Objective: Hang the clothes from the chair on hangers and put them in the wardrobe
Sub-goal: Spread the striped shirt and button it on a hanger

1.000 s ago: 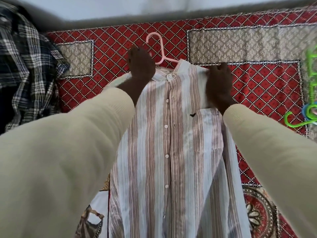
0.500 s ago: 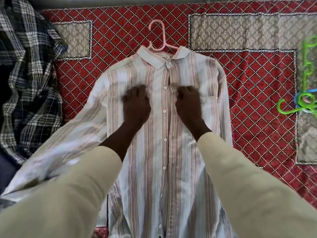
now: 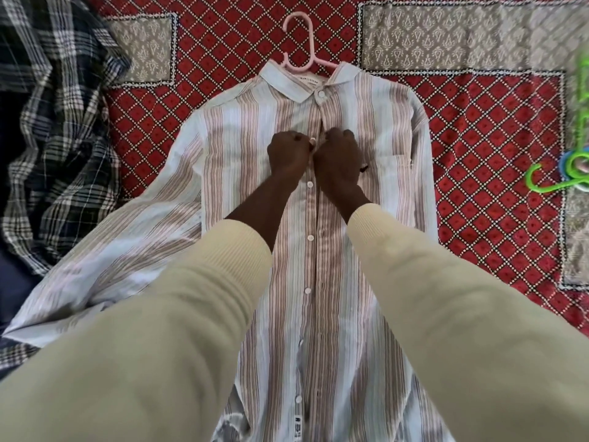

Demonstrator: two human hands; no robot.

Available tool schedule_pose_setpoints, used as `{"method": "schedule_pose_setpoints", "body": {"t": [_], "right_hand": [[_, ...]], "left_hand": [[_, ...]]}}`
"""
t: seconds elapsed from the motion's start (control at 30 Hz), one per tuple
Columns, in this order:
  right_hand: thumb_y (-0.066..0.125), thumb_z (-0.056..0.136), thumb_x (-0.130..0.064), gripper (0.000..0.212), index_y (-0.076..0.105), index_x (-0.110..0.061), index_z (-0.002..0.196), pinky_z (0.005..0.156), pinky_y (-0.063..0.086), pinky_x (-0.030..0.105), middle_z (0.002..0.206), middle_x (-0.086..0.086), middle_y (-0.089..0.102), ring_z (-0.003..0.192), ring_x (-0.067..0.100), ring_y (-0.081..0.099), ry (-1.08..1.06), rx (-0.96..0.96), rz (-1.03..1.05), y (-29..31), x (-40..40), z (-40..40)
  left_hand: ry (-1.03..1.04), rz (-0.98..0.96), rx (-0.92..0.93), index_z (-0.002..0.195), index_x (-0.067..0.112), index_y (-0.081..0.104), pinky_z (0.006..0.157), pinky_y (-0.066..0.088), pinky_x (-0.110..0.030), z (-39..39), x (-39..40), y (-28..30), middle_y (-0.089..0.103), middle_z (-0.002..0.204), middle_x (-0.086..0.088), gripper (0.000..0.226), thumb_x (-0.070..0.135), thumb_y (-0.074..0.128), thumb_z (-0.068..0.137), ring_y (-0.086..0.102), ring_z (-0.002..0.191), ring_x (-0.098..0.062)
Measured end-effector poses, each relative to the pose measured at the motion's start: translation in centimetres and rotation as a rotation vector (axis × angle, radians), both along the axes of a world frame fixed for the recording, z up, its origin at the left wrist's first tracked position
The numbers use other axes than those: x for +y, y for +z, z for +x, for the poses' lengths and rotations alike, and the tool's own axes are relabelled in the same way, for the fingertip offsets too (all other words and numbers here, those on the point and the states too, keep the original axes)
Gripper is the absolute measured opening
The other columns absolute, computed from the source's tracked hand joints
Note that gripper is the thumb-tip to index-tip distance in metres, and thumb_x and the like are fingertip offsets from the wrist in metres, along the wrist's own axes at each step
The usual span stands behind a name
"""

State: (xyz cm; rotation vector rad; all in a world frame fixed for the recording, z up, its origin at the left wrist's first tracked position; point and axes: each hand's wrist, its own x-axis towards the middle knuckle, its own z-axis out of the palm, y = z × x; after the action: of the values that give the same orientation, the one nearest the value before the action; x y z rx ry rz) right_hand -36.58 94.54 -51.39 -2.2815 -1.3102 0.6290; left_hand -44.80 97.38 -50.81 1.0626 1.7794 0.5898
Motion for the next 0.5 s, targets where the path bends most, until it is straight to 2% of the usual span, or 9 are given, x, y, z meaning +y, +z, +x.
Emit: {"method": "schedule_pose_setpoints", "body": {"t": [0.07,0.17,0.23,0.3,0.37,0.5], "right_hand": [[0.049,0.083,-0.013,0.032,0.071,-0.007,0.106,0.083,0.051,0.04,0.101,0.01,0.068,0.092,0.026,0.064,-0.134,0.195,0.078,-0.2,0.0,0.1],[0.055,0.083,-0.002,0.023,0.072,-0.005,0.098,0.077,0.053,0.034,0.09,0.005,0.07,0.084,0.02,0.064,-0.218,0.446,0.093,-0.6,-0.3,-0.1],[0.056,0.082,0.002,0.024,0.073,-0.005,0.098,0.066,0.051,0.03,0.087,0.007,0.071,0.077,0.019,0.066,-0.284,0.594,0.079,-0.8,-0.2,0.0],[0.055,0.082,0.004,0.024,0.073,-0.005,0.094,0.052,0.044,0.024,0.074,0.005,0.068,0.058,0.014,0.059,-0.362,0.722,0.057,-0.8,0.2,0.2],[0.055,0.083,0.005,0.022,0.072,-0.009,0.087,0.045,0.035,0.022,0.061,0.001,0.06,0.047,0.012,0.048,-0.406,0.806,0.026,-0.8,0.4,0.5],[0.06,0.083,0.003,0.021,0.071,-0.015,0.078,0.048,0.035,0.024,0.058,0.0,0.059,0.046,0.011,0.047,-0.423,0.896,-0.021,-0.8,0.6,1.0]], "left_hand": [[0.039,-0.053,0.003,0.075,0.007,0.074,0.067,0.058,-0.036,0.2,0.4,-0.3,0.072,0.075,-0.008,0.006,0.012,0.073,0.077,0.071,0.074,-0.024],[0.022,-0.138,-0.009,0.074,0.007,0.069,0.062,0.054,-0.034,0.3,1.0,-1.3,0.069,0.073,-0.009,0.008,0.012,0.066,0.08,0.071,0.077,-0.027],[0.021,-0.175,-0.045,0.085,0.006,0.069,0.061,0.05,-0.029,0.4,1.2,-1.1,0.07,0.082,-0.012,0.009,0.011,0.062,0.084,0.066,0.077,-0.023],[0.037,-0.186,-0.071,0.084,0.007,0.067,0.054,0.045,-0.023,0.4,1.0,-0.1,0.065,0.074,-0.007,0.007,0.012,0.062,0.087,0.057,0.068,-0.019],[0.059,-0.186,-0.125,0.077,0.01,0.061,0.044,0.037,-0.02,0.2,0.8,-0.1,0.056,0.066,-0.002,0.012,0.013,0.062,0.089,0.05,0.059,-0.016],[0.016,-0.209,-0.224,0.074,0.022,0.054,0.051,0.045,-0.011,-0.2,0.2,-0.5,0.056,0.075,0.007,0.022,0.012,0.058,0.093,0.052,0.063,-0.004]]}}
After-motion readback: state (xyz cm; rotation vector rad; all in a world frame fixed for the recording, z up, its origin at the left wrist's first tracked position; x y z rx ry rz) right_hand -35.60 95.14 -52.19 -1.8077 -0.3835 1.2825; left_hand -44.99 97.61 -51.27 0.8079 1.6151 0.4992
